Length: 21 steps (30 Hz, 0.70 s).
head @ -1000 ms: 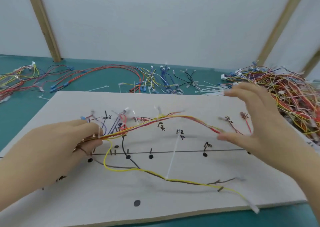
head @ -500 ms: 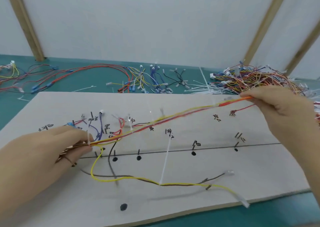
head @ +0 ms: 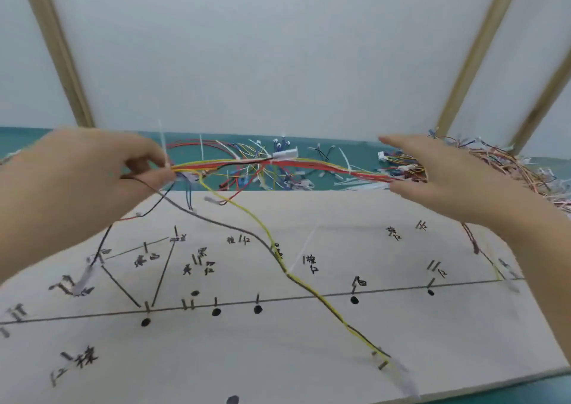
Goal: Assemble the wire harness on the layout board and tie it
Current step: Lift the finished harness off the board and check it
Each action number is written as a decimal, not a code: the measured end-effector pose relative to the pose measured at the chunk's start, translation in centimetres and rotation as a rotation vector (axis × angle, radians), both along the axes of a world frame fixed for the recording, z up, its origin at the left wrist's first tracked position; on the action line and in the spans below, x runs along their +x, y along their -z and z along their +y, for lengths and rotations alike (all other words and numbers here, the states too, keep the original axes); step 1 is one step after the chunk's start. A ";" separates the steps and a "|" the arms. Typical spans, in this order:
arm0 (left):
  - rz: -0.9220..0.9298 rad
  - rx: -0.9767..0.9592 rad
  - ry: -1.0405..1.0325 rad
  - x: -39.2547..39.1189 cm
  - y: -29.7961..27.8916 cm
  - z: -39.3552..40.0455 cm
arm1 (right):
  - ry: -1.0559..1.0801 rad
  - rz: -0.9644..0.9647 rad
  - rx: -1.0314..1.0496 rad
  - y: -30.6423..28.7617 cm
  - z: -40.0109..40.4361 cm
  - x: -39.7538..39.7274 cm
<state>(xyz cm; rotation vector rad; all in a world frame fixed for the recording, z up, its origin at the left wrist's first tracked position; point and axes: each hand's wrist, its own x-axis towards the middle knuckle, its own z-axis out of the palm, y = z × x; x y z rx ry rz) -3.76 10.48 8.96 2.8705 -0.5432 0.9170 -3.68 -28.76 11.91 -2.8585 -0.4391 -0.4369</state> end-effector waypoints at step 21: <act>-0.097 0.197 0.001 5.6 -8.4 -9.6 | -0.315 0.004 0.366 1.0 14.2 6.2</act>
